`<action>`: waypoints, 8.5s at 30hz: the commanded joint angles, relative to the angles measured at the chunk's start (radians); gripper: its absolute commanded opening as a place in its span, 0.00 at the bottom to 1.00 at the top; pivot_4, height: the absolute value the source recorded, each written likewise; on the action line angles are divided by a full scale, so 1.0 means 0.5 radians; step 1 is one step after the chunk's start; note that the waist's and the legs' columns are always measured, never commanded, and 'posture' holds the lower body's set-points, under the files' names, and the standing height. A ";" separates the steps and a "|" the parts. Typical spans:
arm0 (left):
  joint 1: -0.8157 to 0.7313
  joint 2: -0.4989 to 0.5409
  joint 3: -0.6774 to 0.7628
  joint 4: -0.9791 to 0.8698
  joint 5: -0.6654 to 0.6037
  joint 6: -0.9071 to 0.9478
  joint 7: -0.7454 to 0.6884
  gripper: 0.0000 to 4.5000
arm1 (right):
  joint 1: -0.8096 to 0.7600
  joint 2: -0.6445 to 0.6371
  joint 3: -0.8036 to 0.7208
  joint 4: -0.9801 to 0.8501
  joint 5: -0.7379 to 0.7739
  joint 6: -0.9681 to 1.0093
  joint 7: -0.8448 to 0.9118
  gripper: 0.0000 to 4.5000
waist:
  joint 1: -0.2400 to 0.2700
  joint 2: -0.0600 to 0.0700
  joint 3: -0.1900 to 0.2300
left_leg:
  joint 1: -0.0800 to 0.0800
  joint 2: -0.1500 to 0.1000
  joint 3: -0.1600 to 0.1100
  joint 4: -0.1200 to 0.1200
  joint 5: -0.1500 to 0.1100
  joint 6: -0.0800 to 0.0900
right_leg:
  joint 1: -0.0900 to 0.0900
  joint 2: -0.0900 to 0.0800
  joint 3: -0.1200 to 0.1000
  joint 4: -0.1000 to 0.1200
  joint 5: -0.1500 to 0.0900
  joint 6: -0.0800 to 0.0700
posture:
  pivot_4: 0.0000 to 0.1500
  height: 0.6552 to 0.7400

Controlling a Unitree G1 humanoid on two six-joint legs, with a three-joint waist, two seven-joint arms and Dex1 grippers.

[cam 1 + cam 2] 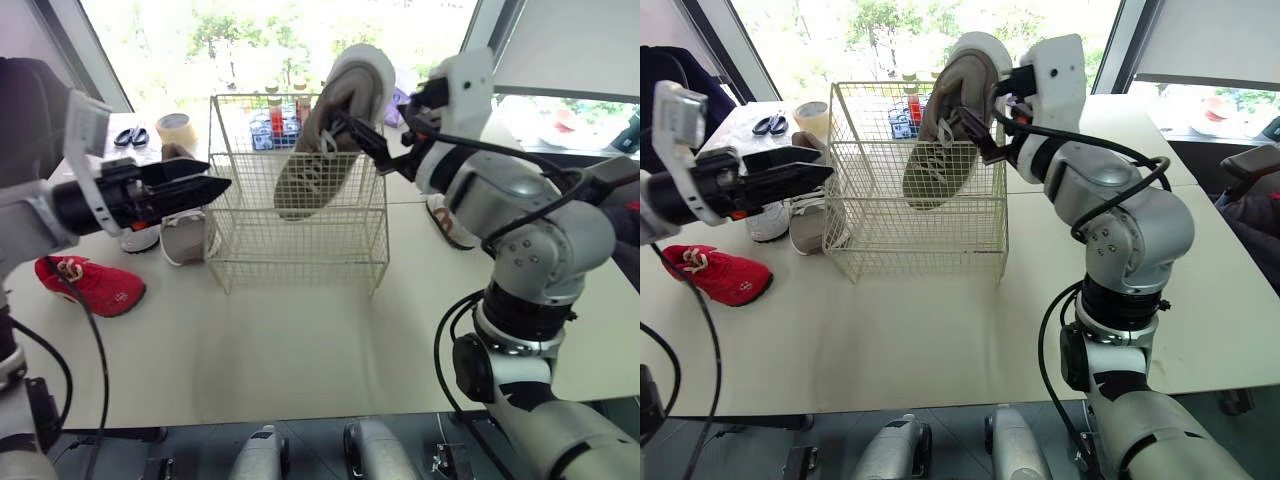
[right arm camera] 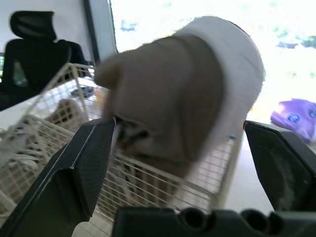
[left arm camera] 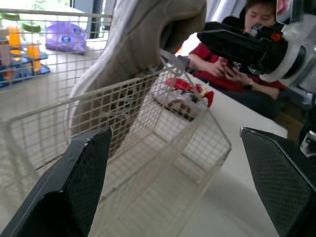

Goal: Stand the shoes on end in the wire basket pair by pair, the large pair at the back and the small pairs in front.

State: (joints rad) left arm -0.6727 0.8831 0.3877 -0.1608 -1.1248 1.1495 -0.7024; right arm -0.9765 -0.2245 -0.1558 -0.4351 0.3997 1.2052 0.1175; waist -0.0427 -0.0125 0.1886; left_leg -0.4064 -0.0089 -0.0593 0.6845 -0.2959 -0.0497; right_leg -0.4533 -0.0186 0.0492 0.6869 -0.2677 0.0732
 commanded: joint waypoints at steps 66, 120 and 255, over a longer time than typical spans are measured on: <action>0.128 -0.331 -0.252 -0.157 0.294 -0.277 0.224 1.00 | 0.016 -0.049 0.548 0.335 -1.055 -0.982 0.021 1.00 | -0.004 0.000 0.000 | -0.001 0.001 0.002 -0.003 0.002 -0.002 | -0.003 0.002 0.001 -0.004 0.002 -0.001 | 1.00 1.00; -1.346 -0.535 -0.199 3.044 1.896 -1.000 0.979 0.72 | 0.109 -1.250 -0.250 -0.099 1.886 -0.044 1.003 1.00 | 0.062 -0.008 0.003 | 0.000 0.000 -0.001 -0.002 -0.005 0.012 | 0.014 -0.003 -0.007 -0.030 0.008 0.006 | 1.00 1.00; -0.307 -1.562 -0.632 0.779 2.021 -2.495 1.147 0.93 | 0.774 -1.602 -0.445 0.004 2.317 -0.402 0.537 1.00 | 0.113 -0.018 -0.002 | 0.029 -0.019 0.008 0.000 0.000 0.039 | 0.053 -0.022 -0.004 -0.047 0.021 0.028 | 1.00 1.00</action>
State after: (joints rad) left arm -0.8142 0.0962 0.0810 0.3525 -0.0992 -0.1462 -0.1272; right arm -0.5836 -1.0293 -0.3619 -0.4175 1.5541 1.0301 0.3805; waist 0.0138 -0.0213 0.1874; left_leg -0.3919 -0.0187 -0.0553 0.6843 -0.2959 -0.0300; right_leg -0.4267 -0.0291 0.0472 0.6632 -0.2570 0.0871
